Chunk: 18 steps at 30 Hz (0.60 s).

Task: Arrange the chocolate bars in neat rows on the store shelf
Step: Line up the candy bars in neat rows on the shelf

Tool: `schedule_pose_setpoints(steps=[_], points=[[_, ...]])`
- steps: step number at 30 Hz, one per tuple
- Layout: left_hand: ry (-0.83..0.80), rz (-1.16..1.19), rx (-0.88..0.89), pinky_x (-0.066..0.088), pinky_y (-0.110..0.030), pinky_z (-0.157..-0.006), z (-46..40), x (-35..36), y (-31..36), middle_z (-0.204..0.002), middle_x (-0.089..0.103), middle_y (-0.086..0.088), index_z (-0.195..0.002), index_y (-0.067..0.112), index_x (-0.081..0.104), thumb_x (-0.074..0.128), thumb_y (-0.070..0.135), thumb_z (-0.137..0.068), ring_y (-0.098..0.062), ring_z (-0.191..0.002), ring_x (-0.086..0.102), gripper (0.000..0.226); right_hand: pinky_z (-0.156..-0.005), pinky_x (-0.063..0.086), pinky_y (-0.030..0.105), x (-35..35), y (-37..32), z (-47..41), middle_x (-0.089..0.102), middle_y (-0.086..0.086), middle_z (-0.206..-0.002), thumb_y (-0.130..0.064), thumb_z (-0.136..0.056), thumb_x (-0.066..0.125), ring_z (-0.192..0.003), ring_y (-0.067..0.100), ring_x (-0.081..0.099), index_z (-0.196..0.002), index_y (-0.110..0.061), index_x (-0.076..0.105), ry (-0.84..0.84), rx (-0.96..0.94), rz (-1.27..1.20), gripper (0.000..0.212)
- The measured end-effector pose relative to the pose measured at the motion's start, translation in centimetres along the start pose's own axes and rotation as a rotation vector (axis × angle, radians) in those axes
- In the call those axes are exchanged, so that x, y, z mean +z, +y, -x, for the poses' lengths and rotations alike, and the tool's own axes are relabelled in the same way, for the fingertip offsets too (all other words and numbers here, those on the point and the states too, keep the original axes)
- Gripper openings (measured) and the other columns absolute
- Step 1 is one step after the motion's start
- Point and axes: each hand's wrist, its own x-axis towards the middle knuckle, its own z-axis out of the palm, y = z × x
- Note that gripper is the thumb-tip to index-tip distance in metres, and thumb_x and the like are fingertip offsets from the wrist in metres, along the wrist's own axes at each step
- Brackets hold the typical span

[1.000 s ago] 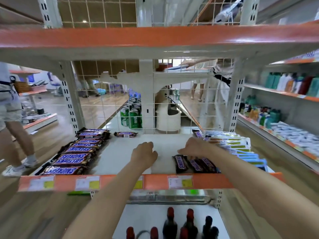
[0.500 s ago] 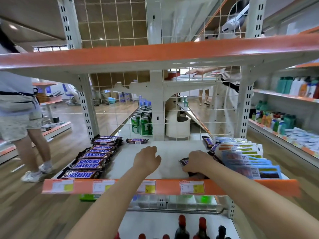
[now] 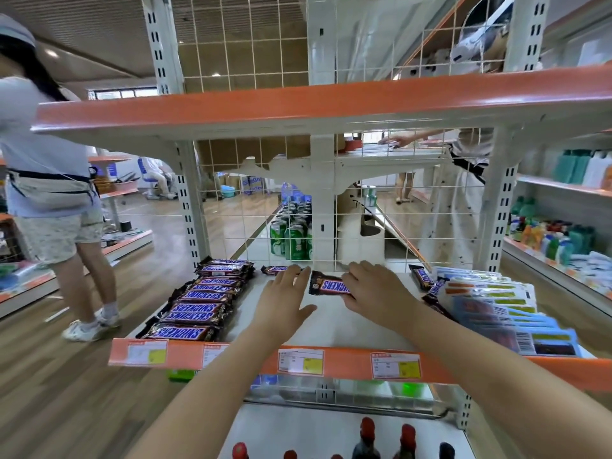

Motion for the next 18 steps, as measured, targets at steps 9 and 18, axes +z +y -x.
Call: schedule_pose_setpoints(steps=[9, 18], points=[[0.161, -0.022, 0.131, 0.05, -0.029, -0.056, 0.3, 0.3, -1.2, -0.068, 0.063, 0.0, -0.074, 0.013, 0.067, 0.086, 0.033, -0.058, -0.023, -0.063, 0.063, 0.032, -0.064, 0.05, 0.028, -0.2, -1.8, -1.2, 0.061, 0.003, -0.088, -0.038, -0.083, 0.063, -0.079, 0.019, 0.06, -0.096, -0.012, 0.067, 0.054, 0.015, -0.288, 0.03], [0.118, 0.062, 0.022, 0.035, -0.031, -0.09, 0.7, 0.5, -1.5, -0.113, 0.06, -0.003, -0.119, 0.014, 0.057, 0.051, 0.039, -0.093, -0.023, -0.108, 0.05, 0.036, -0.065, 0.044, 0.024, -1.5, -1.1, -2.4, 0.062, 0.006, -0.093, -0.042, -0.094, 0.048, -0.083, 0.017, 0.057, -0.105, -0.004, 0.062, -0.409, 0.924, -1.339, 0.042]])
